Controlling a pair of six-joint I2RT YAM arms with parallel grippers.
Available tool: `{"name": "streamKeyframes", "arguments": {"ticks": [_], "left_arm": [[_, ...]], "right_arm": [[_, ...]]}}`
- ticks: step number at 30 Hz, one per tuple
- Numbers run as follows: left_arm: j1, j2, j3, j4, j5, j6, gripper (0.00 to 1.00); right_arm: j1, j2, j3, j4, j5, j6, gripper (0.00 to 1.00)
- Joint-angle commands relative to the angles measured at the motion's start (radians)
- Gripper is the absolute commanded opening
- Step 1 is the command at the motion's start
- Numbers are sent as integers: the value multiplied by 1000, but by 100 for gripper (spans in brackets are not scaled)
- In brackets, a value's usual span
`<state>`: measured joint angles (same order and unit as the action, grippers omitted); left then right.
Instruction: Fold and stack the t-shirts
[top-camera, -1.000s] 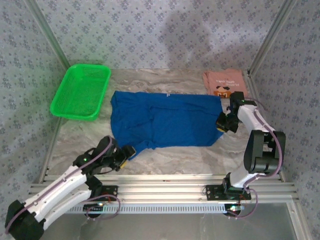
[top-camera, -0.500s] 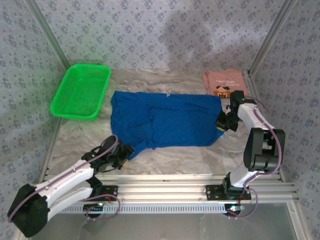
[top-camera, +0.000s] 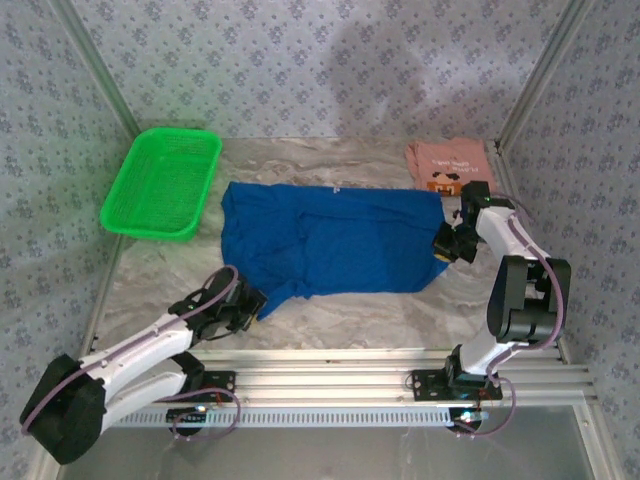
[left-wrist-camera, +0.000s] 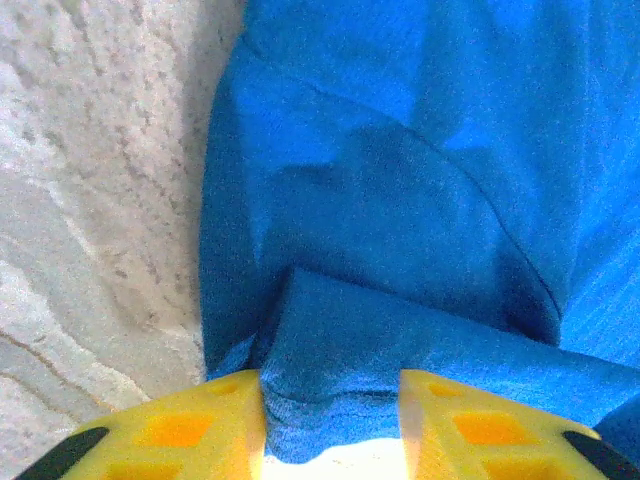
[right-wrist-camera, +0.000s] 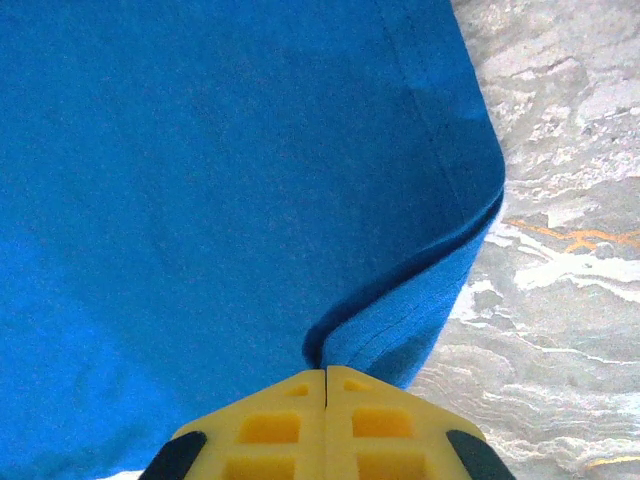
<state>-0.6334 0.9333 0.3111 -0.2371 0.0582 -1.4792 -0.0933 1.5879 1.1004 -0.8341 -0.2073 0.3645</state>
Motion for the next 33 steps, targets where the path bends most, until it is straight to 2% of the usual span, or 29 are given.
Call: {"name": "streamKeyframes", "arguments": {"ticks": [1,4,10,19,27,33], "left_arm": [[12,24,16,20,6,-73,32],[11,46,20,34,18,-64,25],[17,51,32,12,27,-39,0],[48,-100,188,-267,-21,97,0],[63,-280,290,-545,-46,149,0],[68,-331,397,-734,-99,220,0]], "right_arm": [[-5,15,12,-9,-16,-17,0],[-6,16,11,-7,-15,-15,0],[-6,12,14,-7,-12,-13,0],[-15,-41,16,-37,-34,-6,0],[-51,-186,-23,-152,-46,4,0],[-74,-307,-62,-252,-20,6,0]]}}
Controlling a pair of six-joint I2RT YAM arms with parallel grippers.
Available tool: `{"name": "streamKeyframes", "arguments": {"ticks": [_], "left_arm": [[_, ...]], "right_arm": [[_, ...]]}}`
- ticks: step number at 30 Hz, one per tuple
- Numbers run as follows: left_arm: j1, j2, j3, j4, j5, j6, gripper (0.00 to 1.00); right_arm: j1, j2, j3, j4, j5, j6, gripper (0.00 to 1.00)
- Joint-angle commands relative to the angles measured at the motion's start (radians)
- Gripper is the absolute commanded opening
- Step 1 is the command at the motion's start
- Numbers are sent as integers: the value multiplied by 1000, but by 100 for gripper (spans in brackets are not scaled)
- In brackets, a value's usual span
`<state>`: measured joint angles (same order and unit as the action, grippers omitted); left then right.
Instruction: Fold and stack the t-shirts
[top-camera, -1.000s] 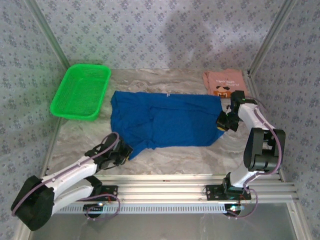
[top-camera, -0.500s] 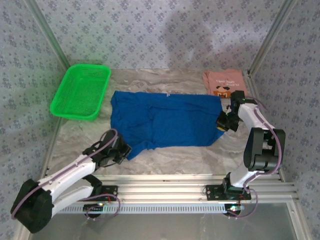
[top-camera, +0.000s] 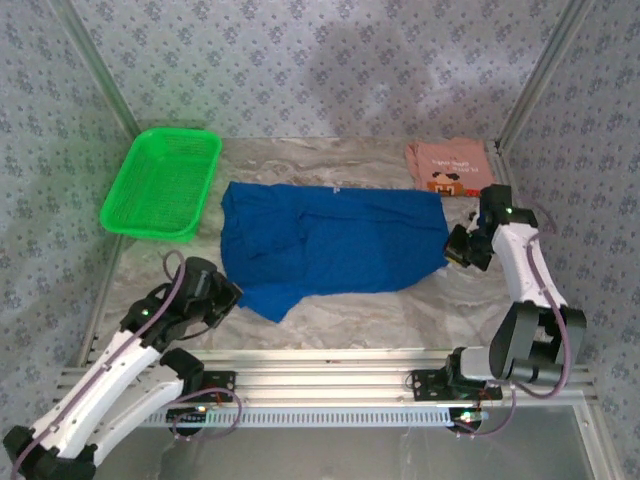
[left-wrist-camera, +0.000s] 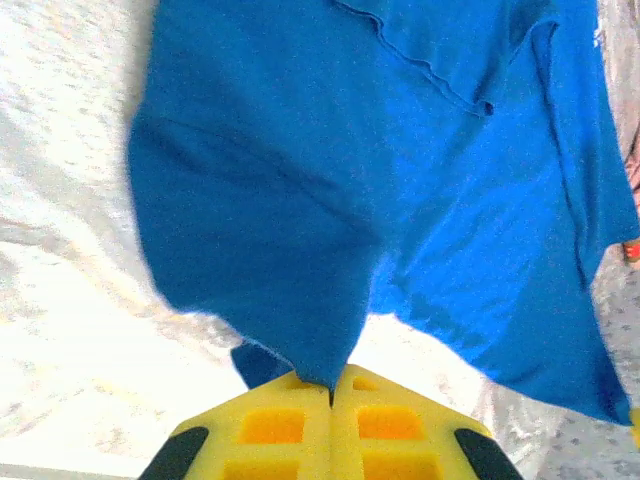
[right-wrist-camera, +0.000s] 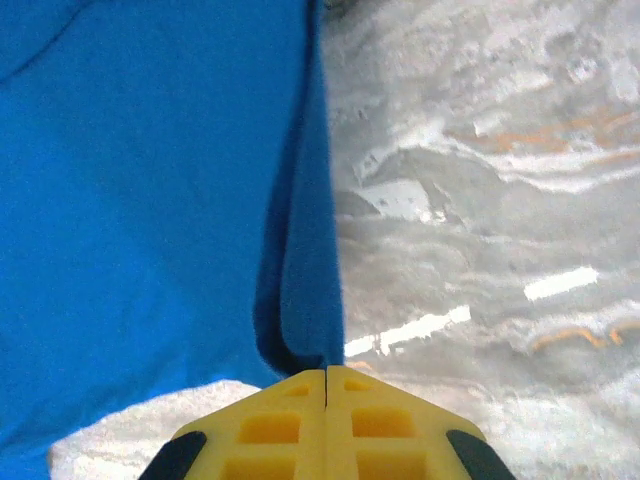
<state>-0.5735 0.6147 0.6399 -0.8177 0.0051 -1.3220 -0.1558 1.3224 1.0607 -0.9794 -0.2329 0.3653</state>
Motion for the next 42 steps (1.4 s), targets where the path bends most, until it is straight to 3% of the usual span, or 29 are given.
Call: {"name": "streamKeyframes", "arguments": {"ticks": [1,11,16,30,42], "left_arm": [[8,-9,78,-167,-47,75,0],[9,20,152,-232,-56,128,0],[30,47,121,-154,-37,148,0],[294,530,428,12,114,554,0],[371,770,583,51,179,698,0]], "right_arm": [[-13,-56,-29,-118,9,5,0],[-65,-132,-106,-127,36,13,0],[-65,-112,-145,-63,11,27,0],[-76,96,-34,31,37,-19,0],[-84,340,123,74,47,-73,0]]}}
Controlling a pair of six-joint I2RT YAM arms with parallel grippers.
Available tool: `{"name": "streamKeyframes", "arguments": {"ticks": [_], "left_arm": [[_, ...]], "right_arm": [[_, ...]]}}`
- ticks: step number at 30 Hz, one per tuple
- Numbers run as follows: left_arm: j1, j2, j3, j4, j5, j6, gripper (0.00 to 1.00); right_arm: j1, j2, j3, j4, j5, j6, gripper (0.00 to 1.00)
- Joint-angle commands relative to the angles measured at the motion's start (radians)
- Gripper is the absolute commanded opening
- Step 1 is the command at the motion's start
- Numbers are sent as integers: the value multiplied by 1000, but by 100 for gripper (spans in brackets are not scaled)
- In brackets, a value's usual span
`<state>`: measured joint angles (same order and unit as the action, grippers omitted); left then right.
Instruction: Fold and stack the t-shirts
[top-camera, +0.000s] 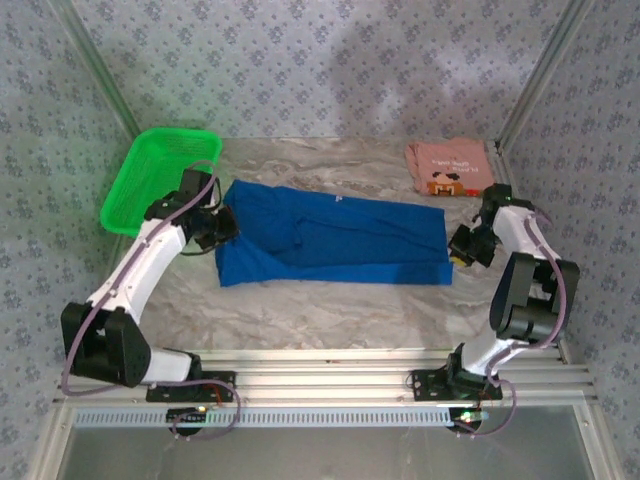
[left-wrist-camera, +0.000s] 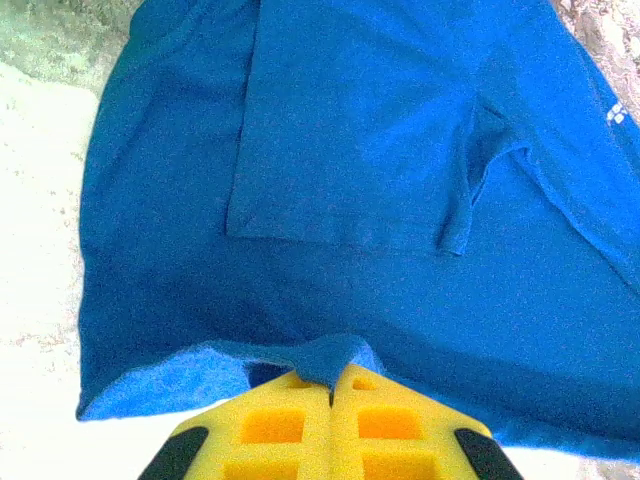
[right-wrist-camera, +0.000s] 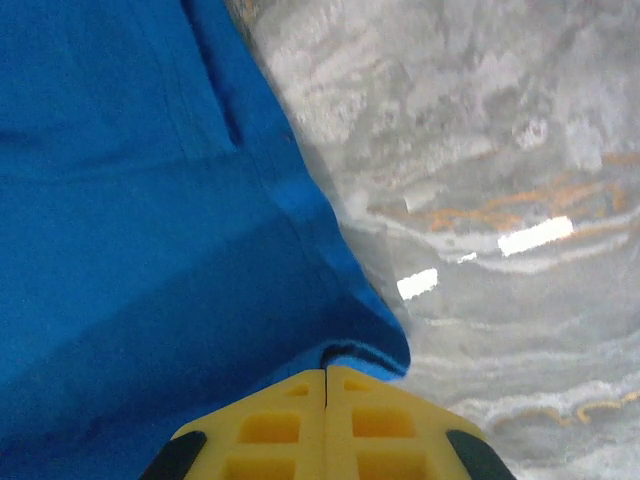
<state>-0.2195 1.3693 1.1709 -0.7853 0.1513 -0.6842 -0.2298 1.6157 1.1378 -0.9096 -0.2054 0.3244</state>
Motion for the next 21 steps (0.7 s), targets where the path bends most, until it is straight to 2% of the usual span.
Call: {"name": "streamKeyframes", "arguments": {"ticks": [1,9,21], "left_arm": [[24,28,63,17,34,68,0],[45,153,202,4,77,132,0],[39,406,469,-109,84,313,0]], "right_arm": [[-10,63,84,6,20,-38,0],[-13,169,155,0,31,-64,0],[-12,202,144,17,43,-76,0]]}}
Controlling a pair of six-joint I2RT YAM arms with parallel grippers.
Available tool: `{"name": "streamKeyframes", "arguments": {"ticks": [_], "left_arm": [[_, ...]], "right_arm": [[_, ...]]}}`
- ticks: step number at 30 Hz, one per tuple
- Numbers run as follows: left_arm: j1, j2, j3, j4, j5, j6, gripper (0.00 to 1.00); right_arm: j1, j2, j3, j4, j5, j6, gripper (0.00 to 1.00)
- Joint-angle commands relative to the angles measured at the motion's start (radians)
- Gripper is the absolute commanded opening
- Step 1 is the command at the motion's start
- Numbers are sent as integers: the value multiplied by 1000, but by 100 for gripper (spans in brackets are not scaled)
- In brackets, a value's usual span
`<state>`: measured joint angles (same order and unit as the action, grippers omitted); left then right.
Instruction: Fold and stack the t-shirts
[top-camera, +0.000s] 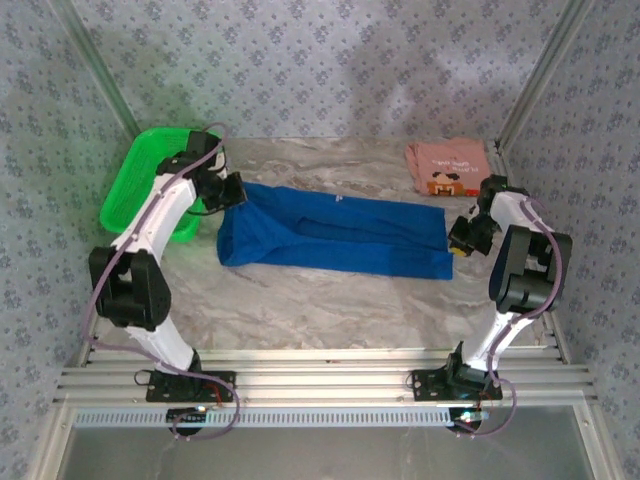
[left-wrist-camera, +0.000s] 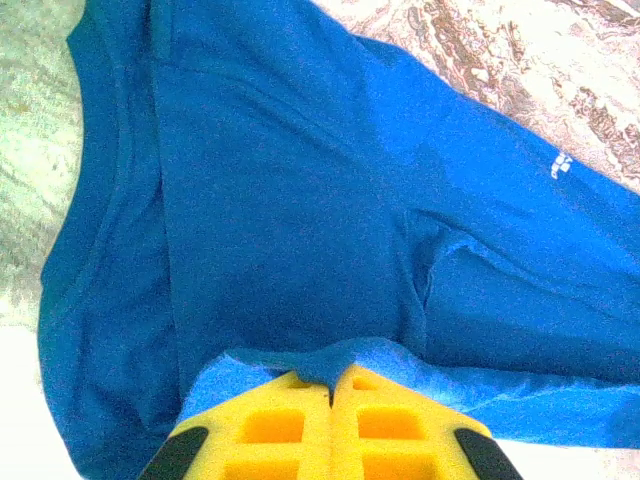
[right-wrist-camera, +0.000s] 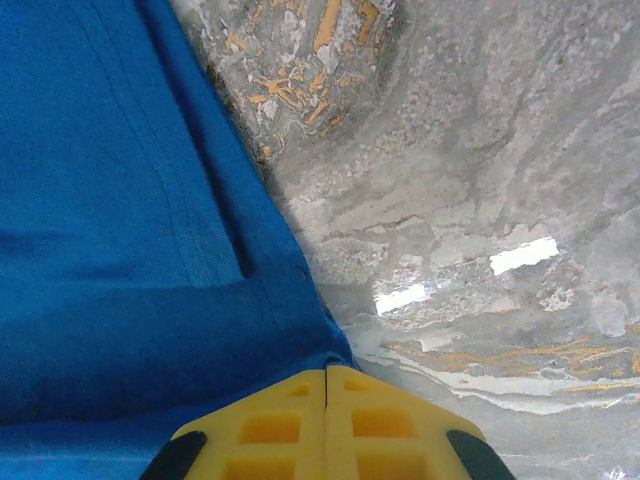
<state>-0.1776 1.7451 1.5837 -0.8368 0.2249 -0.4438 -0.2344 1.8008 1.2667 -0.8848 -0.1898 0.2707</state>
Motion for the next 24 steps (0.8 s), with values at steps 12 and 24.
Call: {"name": "streamKeyframes", "arguments": {"ticks": [12,24], "left_arm": [[4,140,122,-64,-21,112,0],[11,204,205,-69,-7,119,0]], "right_arm": [[1,72,73,2,39,-15,0],[13,147,145,-13,49,-5,0]]}}
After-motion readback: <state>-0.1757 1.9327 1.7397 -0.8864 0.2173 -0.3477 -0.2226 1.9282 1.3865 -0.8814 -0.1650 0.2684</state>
